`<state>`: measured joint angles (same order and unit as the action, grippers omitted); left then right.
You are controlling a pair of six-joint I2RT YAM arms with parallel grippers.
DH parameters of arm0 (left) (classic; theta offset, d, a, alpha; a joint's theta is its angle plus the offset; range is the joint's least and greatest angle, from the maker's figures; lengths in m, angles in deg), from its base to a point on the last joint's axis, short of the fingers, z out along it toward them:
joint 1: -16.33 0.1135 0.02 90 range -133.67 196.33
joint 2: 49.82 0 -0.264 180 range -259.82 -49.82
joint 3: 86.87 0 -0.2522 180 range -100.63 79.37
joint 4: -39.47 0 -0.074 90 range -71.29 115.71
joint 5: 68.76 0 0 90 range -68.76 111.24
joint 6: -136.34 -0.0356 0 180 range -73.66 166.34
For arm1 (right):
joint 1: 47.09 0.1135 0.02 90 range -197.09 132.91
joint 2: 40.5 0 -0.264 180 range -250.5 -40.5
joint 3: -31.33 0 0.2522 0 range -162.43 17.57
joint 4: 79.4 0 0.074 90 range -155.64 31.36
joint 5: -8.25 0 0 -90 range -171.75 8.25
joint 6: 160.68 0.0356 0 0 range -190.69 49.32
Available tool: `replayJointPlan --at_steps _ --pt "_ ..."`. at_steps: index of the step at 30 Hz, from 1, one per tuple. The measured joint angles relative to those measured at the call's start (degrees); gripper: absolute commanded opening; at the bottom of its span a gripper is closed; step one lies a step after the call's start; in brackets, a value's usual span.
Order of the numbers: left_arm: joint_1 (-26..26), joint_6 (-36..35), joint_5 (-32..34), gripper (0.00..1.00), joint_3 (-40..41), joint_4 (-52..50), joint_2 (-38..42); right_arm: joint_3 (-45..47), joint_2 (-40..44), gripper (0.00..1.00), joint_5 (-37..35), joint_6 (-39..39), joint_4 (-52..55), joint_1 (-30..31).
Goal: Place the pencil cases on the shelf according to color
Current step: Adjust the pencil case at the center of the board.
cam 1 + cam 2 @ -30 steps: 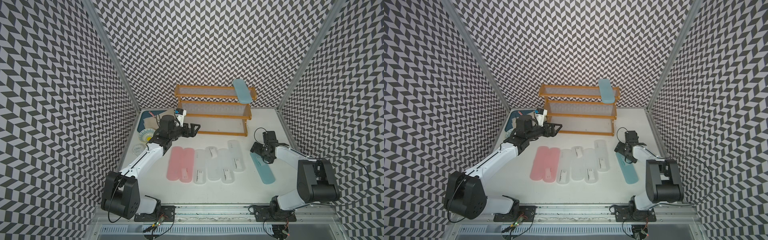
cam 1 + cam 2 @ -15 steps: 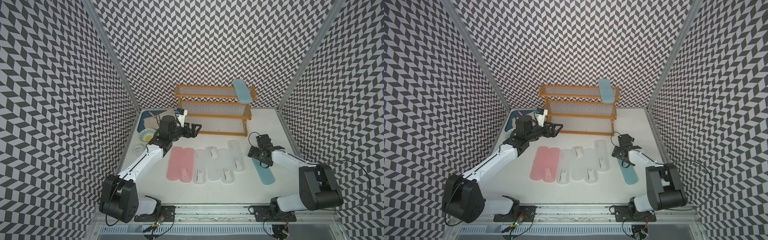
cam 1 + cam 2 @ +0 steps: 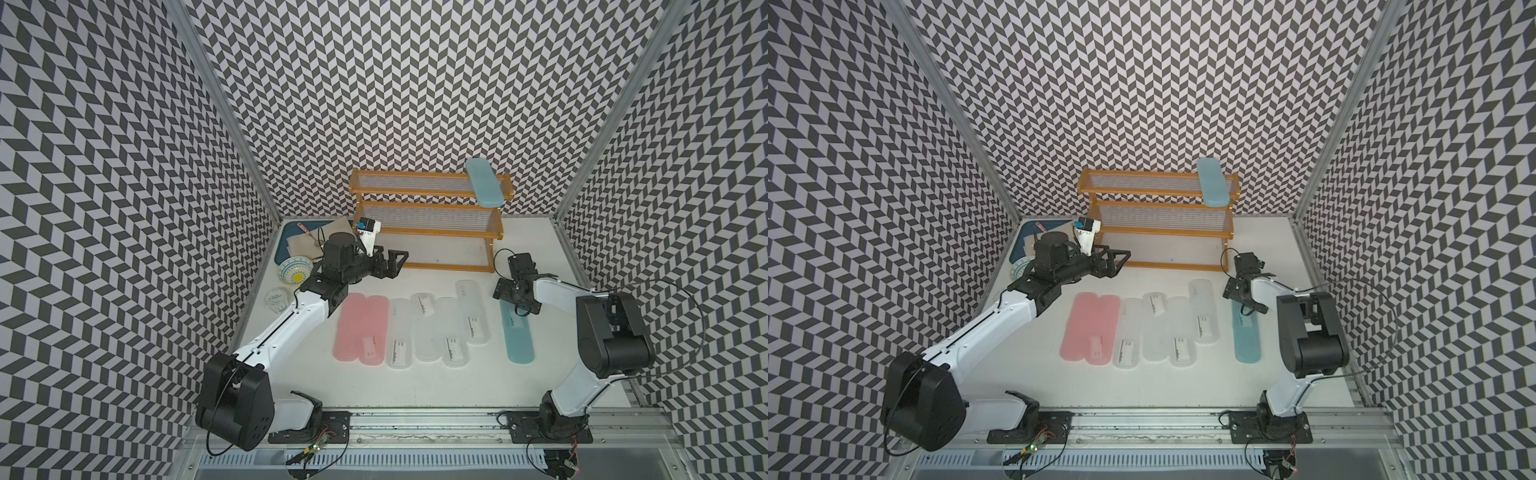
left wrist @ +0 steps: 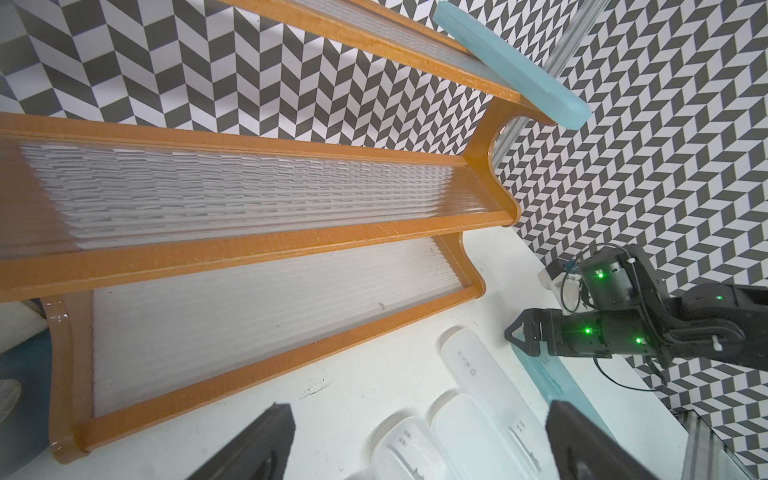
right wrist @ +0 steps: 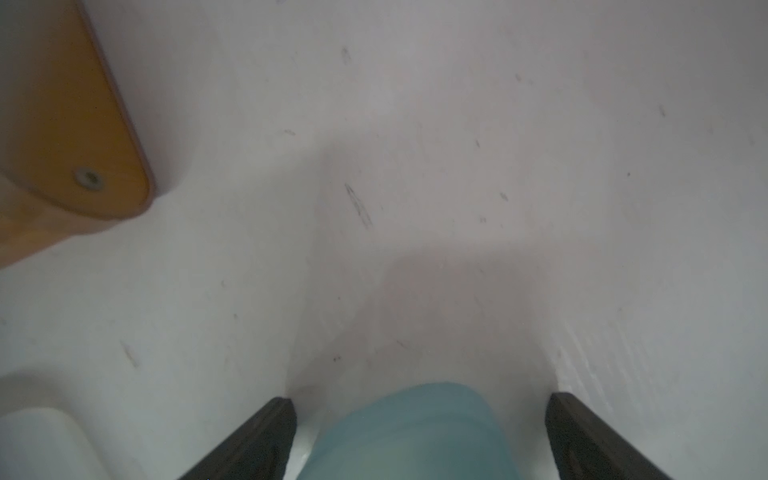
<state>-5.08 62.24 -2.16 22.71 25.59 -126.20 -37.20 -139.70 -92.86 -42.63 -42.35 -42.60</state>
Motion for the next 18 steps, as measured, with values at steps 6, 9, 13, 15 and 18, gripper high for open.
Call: replayJointPlan --at_steps 6,9,13,15,18 --pt "0.0 0.0 0.0 1.00 0.0 -0.6 0.0 0.8 3.5 1.00 1.3 -0.1 3.6 -0.7" --pt "0.0 0.0 0.0 1.00 0.0 -1.1 0.0 5.4 10.1 1.00 2.3 0.6 4.1 -0.3" --pt "0.0 0.0 0.1 1.00 0.0 -1.1 0.0 11.6 16.2 1.00 3.3 1.7 4.2 0.4" --pt "0.0 0.0 0.1 0.99 0.0 -1.1 0.0 14.3 17.7 1.00 3.6 2.3 4.5 1.1" --pt "0.0 0.0 0.1 1.00 0.0 -1.1 0.0 16.3 19.8 1.00 3.9 3.7 4.3 2.3"
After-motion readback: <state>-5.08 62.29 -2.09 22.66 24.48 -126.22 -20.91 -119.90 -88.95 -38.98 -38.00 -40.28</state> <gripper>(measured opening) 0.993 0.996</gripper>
